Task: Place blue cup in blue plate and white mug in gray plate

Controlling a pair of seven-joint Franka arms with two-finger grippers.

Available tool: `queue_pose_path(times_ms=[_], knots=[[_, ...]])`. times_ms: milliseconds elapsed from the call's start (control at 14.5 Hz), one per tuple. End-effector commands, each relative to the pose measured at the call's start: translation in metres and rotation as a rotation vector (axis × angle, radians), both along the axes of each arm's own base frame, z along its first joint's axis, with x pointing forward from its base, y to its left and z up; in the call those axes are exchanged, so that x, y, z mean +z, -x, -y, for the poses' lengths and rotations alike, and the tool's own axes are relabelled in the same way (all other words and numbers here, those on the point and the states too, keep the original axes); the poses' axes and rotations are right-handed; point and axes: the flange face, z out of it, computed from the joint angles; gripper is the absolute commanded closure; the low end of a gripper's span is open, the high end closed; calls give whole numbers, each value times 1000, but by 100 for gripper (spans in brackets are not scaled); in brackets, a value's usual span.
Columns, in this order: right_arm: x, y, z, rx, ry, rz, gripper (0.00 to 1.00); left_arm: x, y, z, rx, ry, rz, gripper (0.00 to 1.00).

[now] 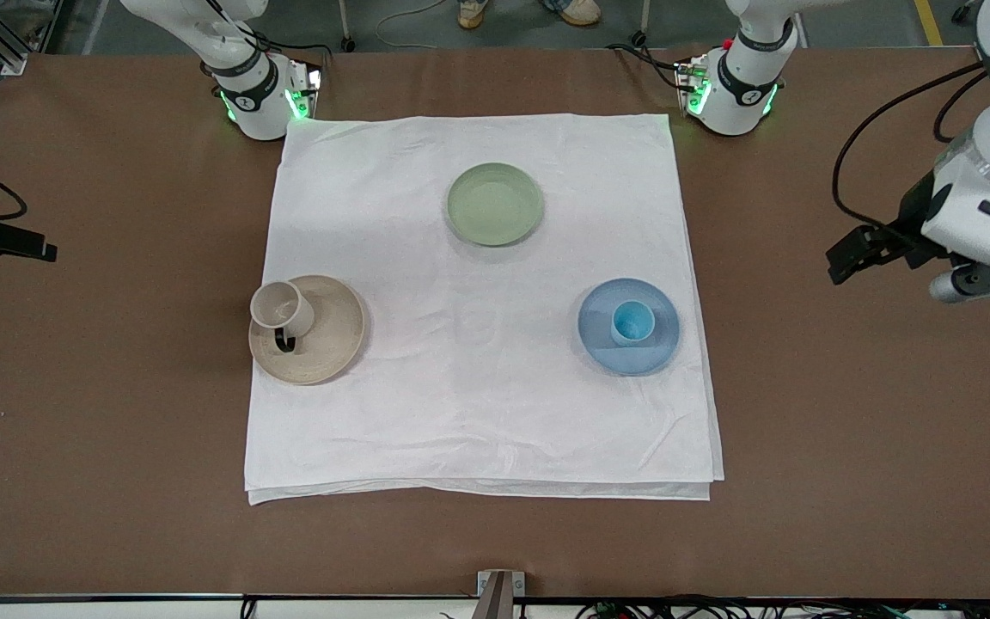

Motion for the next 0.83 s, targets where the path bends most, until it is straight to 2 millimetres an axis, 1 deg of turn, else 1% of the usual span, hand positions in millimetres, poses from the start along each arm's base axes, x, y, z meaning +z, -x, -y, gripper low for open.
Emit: queue_pose_path(times_ms=[0,69,138,207,276,345,414,483,552,759], knots=[[14,-3,1,-10,25,16,0,23,24,-16,-71,-8,-3,0],[17,-4,-4,-6,17,26,0,28,33,-18,-64,-16,-1,0],[17,-4,-9,3,13,21,0,27,44,-14,-70,-23,-9,0],[11,-3,-10,5,11,4,0,29,56,-15,-68,-23,-16,0],[3,-3,-13,10,5,-16,0,25,64,-18,-71,-13,-31,0],[1,-1,-16,14,0,-27,0,26,69,-18,-73,6,-31,0],[-4,1,-23,26,-2,-37,0,27,71,-18,-72,10,-32,0],[-9,5,-25,28,-4,-45,0,29,75,-14,-78,10,-27,0],[-10,12,-25,28,-6,-33,0,28,76,-14,-79,22,-31,0],[1,42,-23,9,-11,30,0,26,76,-13,-81,47,-39,0]])
